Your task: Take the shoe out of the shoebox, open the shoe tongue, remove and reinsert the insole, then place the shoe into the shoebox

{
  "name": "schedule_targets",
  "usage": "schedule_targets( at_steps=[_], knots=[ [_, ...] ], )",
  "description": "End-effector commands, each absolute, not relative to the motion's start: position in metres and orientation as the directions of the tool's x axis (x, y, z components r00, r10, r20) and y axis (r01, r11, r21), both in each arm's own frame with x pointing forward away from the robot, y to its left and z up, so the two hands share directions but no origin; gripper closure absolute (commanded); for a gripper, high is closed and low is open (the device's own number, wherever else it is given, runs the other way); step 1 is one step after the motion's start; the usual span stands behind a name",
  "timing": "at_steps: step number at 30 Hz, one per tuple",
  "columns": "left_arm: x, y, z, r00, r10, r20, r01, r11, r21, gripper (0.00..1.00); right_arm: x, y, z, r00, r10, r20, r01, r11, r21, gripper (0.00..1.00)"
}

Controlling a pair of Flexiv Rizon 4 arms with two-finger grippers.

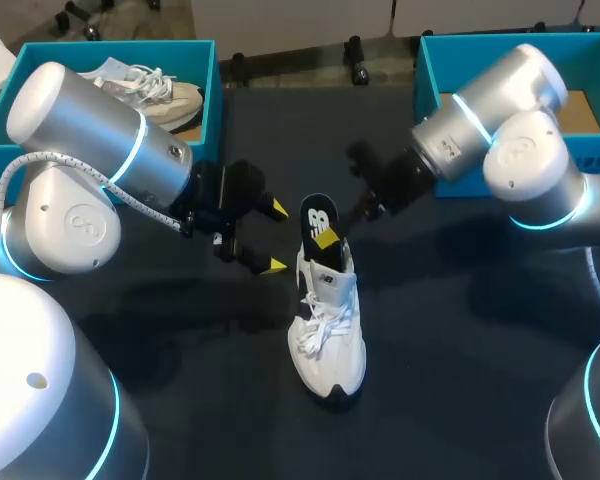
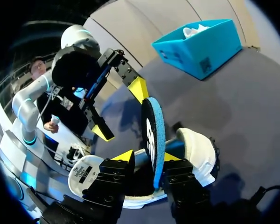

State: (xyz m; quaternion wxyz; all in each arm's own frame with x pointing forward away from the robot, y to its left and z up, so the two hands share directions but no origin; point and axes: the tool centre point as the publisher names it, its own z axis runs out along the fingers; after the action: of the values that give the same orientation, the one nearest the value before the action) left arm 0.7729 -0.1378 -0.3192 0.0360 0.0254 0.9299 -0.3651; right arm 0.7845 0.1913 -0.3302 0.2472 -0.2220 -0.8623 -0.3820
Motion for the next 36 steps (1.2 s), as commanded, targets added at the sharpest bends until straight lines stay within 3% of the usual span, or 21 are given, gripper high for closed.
schedule_targets(
  at_steps=[1, 11, 25, 29, 32, 36],
  knots=[
    [0.772, -0.138, -0.319, -0.996, 0.020, -0.086, 0.073, 0.734, -0.676, 0.00, 0.788, 0.194, -0.328, -0.785, 0.199, 0.587, 0.549, 0.661, 0.511, 0.67],
    [0.772, -0.138, -0.319, -0.996, 0.020, -0.086, 0.073, 0.734, -0.676, 0.00, 0.780, 0.196, -0.339, -0.791, 0.208, 0.576, 0.499, 0.765, 0.408, 0.67],
    [0.772, -0.138, -0.319, -0.996, 0.020, -0.086, 0.073, 0.734, -0.676, 0.00, 0.767, 0.187, -0.358, -0.770, 0.226, 0.597, 0.523, 0.759, 0.388, 0.69],
    [0.772, -0.138, -0.319, -0.996, 0.020, -0.086, 0.073, 0.734, -0.676, 0.00, 0.765, 0.187, -0.361, -0.762, 0.227, 0.606, 0.529, 0.758, 0.381, 0.77],
    [0.772, -0.138, -0.319, -0.996, 0.020, -0.086, 0.073, 0.734, -0.676, 0.00, 0.764, 0.188, -0.361, -0.757, 0.224, 0.614, 0.528, 0.764, 0.371, 1.00],
    [0.772, -0.138, -0.319, -0.996, 0.020, -0.086, 0.073, 0.734, -0.676, 0.00, 0.764, 0.189, -0.356, -0.746, 0.221, 0.628, 0.525, 0.776, 0.351, 1.00]
  ],
)
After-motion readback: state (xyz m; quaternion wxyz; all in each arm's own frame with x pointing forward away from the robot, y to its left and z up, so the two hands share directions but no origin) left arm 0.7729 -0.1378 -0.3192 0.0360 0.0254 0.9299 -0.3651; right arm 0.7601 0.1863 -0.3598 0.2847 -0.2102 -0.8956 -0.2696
